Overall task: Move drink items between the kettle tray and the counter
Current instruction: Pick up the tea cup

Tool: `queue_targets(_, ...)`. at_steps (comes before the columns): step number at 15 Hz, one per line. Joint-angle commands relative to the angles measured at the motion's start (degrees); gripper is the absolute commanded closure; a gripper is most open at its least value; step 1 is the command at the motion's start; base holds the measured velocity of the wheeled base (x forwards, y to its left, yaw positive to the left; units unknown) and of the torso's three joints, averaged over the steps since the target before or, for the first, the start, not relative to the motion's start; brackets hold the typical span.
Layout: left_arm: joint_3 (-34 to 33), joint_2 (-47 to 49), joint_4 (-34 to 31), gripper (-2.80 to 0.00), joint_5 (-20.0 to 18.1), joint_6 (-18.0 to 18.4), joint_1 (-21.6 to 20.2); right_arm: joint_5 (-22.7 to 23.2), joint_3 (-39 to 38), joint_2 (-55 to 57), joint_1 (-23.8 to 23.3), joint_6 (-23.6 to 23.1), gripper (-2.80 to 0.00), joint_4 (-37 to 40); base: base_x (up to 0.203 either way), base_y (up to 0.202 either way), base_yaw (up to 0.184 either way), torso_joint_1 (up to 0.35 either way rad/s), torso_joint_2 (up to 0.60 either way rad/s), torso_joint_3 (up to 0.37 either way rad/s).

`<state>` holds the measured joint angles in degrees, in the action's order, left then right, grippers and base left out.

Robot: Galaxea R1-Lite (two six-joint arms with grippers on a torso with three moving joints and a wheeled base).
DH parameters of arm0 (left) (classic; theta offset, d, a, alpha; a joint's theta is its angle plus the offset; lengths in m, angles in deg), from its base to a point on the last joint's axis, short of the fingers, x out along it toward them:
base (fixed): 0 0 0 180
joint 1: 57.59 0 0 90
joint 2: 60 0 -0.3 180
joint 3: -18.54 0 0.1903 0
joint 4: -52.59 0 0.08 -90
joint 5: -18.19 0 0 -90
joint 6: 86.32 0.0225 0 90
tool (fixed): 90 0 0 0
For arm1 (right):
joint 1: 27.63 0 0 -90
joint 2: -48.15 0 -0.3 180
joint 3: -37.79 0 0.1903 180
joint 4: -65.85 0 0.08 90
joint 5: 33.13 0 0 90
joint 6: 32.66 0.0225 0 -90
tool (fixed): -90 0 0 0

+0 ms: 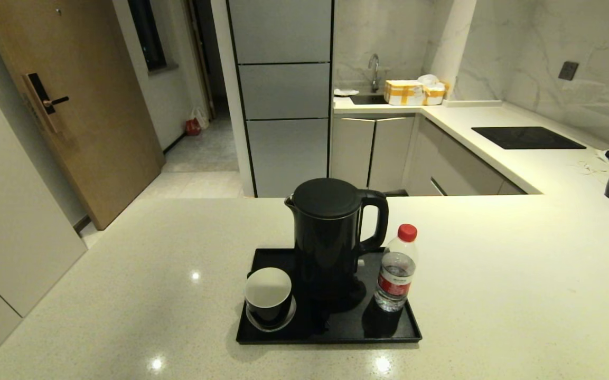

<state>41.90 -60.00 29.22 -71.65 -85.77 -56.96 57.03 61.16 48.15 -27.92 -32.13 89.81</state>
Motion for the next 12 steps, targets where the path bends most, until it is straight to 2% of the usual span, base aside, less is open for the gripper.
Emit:
queue_targets(1, 0.0, 0.0, 0.0, 0.0, 0.0, 0.1, 0.0, 0.0, -0.1, 0.2, 0.0, 0.0, 0.0, 0.0, 0.0, 0.0, 0.0, 0.0, 0.0, 0.0)
queue_targets(12, 0.0, 0.0, 0.0, 0.0, 0.0, 0.1, 0.0, 0.0, -0.1, 0.2, 0.0, 0.0, 0.0, 0.0, 0.0, 0.0, 0.0, 0.0, 0.0, 0.0)
